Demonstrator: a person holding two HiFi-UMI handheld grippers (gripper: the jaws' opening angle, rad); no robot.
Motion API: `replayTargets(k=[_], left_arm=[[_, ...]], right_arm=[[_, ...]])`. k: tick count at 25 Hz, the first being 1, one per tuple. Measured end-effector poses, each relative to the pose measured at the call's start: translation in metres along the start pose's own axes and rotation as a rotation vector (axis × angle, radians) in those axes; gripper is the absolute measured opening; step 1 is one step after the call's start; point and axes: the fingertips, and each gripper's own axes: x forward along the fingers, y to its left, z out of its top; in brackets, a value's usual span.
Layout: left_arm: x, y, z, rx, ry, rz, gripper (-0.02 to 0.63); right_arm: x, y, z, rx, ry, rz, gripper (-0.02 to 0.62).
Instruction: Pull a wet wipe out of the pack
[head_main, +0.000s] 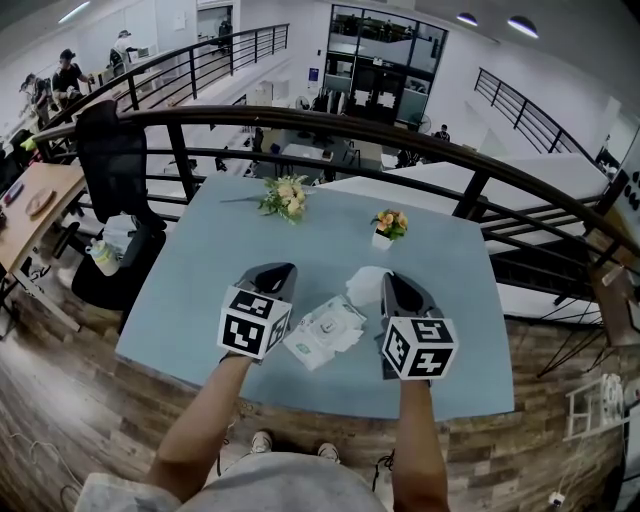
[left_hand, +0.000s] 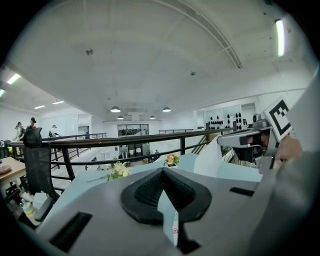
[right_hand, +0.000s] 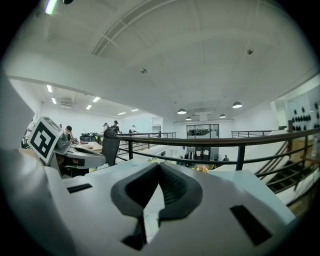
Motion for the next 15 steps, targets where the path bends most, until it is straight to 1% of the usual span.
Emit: replayTargets(k=[15], left_arm=[[0.0038, -0.0002, -0.0055, -0.002, 0.012, -0.009, -0.005]], right_arm=[[0.0015, 0.0004, 0.0014, -0.009, 0.002, 0.004, 0.006]])
